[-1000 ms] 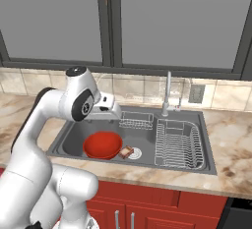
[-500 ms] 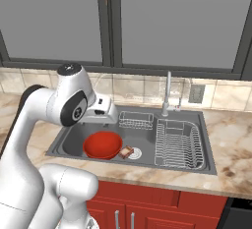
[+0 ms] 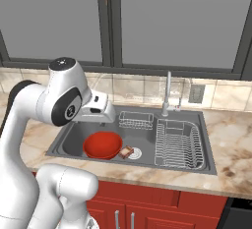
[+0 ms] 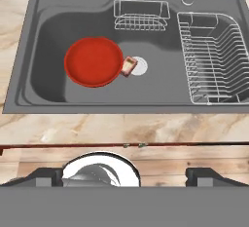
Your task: Pick the bowl and tupperware and place them in the sink. Then turn on the water.
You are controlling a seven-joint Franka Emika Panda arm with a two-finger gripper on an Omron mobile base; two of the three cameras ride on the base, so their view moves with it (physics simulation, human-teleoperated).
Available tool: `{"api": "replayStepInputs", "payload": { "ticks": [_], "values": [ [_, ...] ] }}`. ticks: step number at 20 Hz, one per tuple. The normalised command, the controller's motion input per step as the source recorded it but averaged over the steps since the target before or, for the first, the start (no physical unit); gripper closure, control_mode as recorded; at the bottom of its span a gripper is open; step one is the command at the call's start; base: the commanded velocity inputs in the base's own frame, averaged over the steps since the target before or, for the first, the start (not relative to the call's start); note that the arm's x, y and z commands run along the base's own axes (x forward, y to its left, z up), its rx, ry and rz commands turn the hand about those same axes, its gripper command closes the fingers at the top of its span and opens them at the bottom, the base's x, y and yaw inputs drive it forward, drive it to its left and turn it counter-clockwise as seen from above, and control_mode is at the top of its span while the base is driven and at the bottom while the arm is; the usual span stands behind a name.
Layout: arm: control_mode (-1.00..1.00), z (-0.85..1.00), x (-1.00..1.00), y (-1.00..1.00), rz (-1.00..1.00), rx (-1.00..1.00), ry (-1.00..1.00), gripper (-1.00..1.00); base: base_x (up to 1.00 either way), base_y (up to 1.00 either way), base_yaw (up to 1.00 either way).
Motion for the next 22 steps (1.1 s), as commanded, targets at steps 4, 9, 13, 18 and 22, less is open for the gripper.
{"api": "replayStepInputs", "payload": {
  "ticks": [4, 9, 13, 18, 22],
  "values": [
    [-1.0, 0.0, 0.0, 0.0, 0.0, 0.0, 0.0, -1.0, 0.0, 0.0, 0.0],
    [-1.0, 0.0, 0.0, 0.0, 0.0, 0.0, 0.0, -1.0, 0.0, 0.0, 0.0],
    [-1.0, 0.0, 0.0, 0.0, 0.0, 0.0, 0.0, -1.0, 0.0, 0.0, 0.0],
    [1.0, 0.0, 0.0, 0.0, 0.0, 0.0, 0.0, -1.0, -0.62, -0.04, 0.0],
    [1.0, 0.0, 0.0, 0.0, 0.0, 0.0, 0.0, -1.0, -1.0, -0.27, 0.0]
  ]
}}
